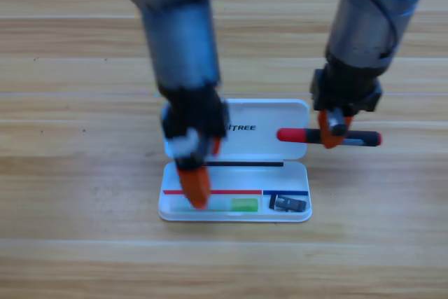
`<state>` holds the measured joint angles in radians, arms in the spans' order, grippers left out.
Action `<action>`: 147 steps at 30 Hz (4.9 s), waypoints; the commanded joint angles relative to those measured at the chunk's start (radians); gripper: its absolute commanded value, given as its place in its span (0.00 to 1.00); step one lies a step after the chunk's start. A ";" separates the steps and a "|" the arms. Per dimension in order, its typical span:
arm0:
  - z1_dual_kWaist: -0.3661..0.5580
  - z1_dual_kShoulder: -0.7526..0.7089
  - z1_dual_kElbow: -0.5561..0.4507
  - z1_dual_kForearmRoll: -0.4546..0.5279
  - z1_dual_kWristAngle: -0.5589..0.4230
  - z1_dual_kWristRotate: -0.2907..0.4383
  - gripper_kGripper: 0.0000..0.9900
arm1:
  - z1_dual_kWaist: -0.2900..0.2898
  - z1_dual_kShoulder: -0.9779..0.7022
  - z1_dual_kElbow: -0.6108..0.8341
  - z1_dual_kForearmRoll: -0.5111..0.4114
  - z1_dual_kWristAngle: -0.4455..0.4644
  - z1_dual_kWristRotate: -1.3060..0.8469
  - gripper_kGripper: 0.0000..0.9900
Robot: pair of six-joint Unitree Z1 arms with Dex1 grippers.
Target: Clean up eraser and pencils
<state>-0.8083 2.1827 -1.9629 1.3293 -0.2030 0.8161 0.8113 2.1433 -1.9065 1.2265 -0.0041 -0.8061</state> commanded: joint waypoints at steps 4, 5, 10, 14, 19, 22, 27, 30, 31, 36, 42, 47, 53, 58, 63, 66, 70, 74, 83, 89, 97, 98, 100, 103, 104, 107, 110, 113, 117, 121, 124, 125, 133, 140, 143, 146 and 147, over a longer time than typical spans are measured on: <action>0.173 -0.454 0.027 0.064 0.076 0.012 1.00 | 0.083 0.164 -0.105 0.047 -0.013 0.028 0.00; 0.207 -0.500 0.042 0.062 0.077 0.024 1.00 | 0.088 0.178 -0.121 0.051 -0.013 0.033 0.00; 0.420 -0.670 0.096 0.037 0.071 0.024 1.00 | 0.114 0.242 -0.193 0.059 -0.016 0.047 0.00; 0.567 -0.768 0.187 -0.041 0.065 -0.008 1.00 | 0.134 0.283 -0.250 0.076 -0.017 0.056 0.00; 0.643 -0.850 0.334 -0.186 0.079 -0.118 1.00 | 0.147 0.320 -0.309 0.085 -0.017 0.059 0.00; 0.646 -0.908 0.455 -0.298 0.097 -0.178 1.00 | 0.154 0.340 -0.335 0.091 -0.024 0.059 0.00; 0.652 -1.020 0.661 -0.484 0.112 -0.219 1.00 | 0.158 0.365 -0.368 0.094 -0.024 0.065 0.00; 0.652 -1.035 0.699 -0.510 0.112 -0.222 1.00 | 0.158 0.369 -0.373 0.094 -0.025 0.065 0.00; 0.652 -1.035 0.700 -0.510 0.116 -0.221 1.00 | 0.158 0.369 -0.373 0.096 -0.025 0.065 0.00; 0.652 -1.035 0.711 -0.510 0.119 -0.215 1.00 | 0.158 0.368 -0.373 0.096 -0.025 0.068 0.00; 0.652 -1.035 0.725 -0.513 0.114 -0.209 1.00 | 0.157 0.353 -0.373 0.097 -0.025 0.082 0.76; 0.652 -1.035 0.740 -0.518 0.102 -0.199 1.00 | 0.157 0.274 -0.362 0.113 -0.013 0.102 0.94; 0.652 -1.032 0.743 -0.530 0.089 -0.198 1.00 | 0.173 0.004 -0.278 0.154 0.082 0.110 0.96; 0.652 -0.995 0.745 -0.616 0.033 -0.199 1.00 | 0.173 -0.255 -0.169 0.126 0.226 0.128 0.96; 0.652 -0.868 0.765 -0.774 -0.096 -0.150 0.95 | 0.152 -0.445 0.098 -0.088 0.323 0.199 0.96; 0.652 -0.771 0.805 -0.920 -0.181 -0.130 0.94 | 0.147 -0.539 0.288 -0.256 0.328 0.228 0.96; 0.649 -0.630 0.823 -1.064 -0.248 -0.120 0.94 | 0.147 -0.618 0.460 -0.406 0.351 0.258 0.96; 0.618 -0.511 0.823 -1.131 -0.311 -0.089 0.93 | 0.147 -0.635 0.508 -0.444 0.375 0.278 0.96; 0.558 -0.302 0.765 -1.147 -0.366 -0.041 0.70 | 0.147 -0.645 0.501 -0.449 0.369 0.304 0.96; 0.524 -0.216 0.722 -1.138 -0.392 -0.009 0.39 | 0.147 -0.646 0.511 -0.450 0.371 0.304 0.96; 0.483 -0.133 0.677 -1.115 -0.423 0.018 0.00 | 0.147 -0.651 0.521 -0.450 0.374 0.306 0.96; 0.478 -0.124 0.673 -1.113 -0.424 0.018 0.00 | 0.147 -0.652 0.524 -0.450 0.374 0.306 0.96; 0.469 -0.106 0.662 -1.102 -0.434 0.018 0.00 | 0.147 -0.657 0.534 -0.452 0.374 0.304 0.96; 0.465 -0.084 0.656 -1.099 -0.458 0.012 0.00 | 0.147 -0.661 0.541 -0.452 0.374 0.304 0.96; 0.463 -0.080 0.656 -1.098 -0.464 0.011 0.00 | 0.147 -0.665 0.544 -0.452 0.374 0.304 0.96; 0.463 -0.067 0.648 -1.090 -0.473 -0.006 0.00 | 0.147 -0.677 0.546 -0.452 0.377 0.304 0.96; 0.463 -0.047 0.633 -1.070 -0.506 -0.023 0.00 | 0.147 -0.686 0.546 -0.452 0.378 0.304 0.96; 0.465 0.003 0.569 -0.987 -0.547 -0.022 0.00 | 0.147 -0.686 0.549 -0.453 0.378 0.304 0.96; 0.466 0.066 0.481 -0.886 -0.576 -0.011 0.00 | 0.147 -0.684 0.550 -0.456 0.378 0.304 0.97; 0.466 0.115 0.411 -0.805 -0.592 -0.003 0.00 | 0.147 -0.684 0.550 -0.460 0.378 0.306 0.97; 0.469 0.147 0.369 -0.759 -0.607 -0.003 0.00 | 0.147 -0.680 0.550 -0.463 0.378 0.306 0.97; 0.472 0.157 0.358 -0.746 -0.615 -0.002 0.00 | 0.147 -0.680 0.550 -0.463 0.378 0.306 0.97; 0.492 0.196 0.296 -0.634 -0.694 0.041 0.00 | 0.147 -0.671 0.549 -0.464 0.380 0.308 0.97; 0.497 0.227 0.223 -0.486 -0.747 0.126 0.00 | 0.147 -0.665 0.544 -0.466 0.383 0.311 0.97; 0.497 0.230 0.214 -0.449 -0.753 0.147 0.00 | 0.147 -0.663 0.544 -0.466 0.383 0.312 0.97; 0.497 0.230 0.213 -0.426 -0.760 0.163 0.00 | 0.147 -0.663 0.544 -0.466 0.383 0.312 0.97; 0.497 0.232 0.213 -0.423 -0.760 0.167 0.00 | 0.147 -0.663 0.544 -0.466 0.383 0.312 0.97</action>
<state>-0.3294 2.3580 -1.7517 0.8850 -0.9470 0.9611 0.9584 1.4956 -1.3899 0.7782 0.3704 -0.5059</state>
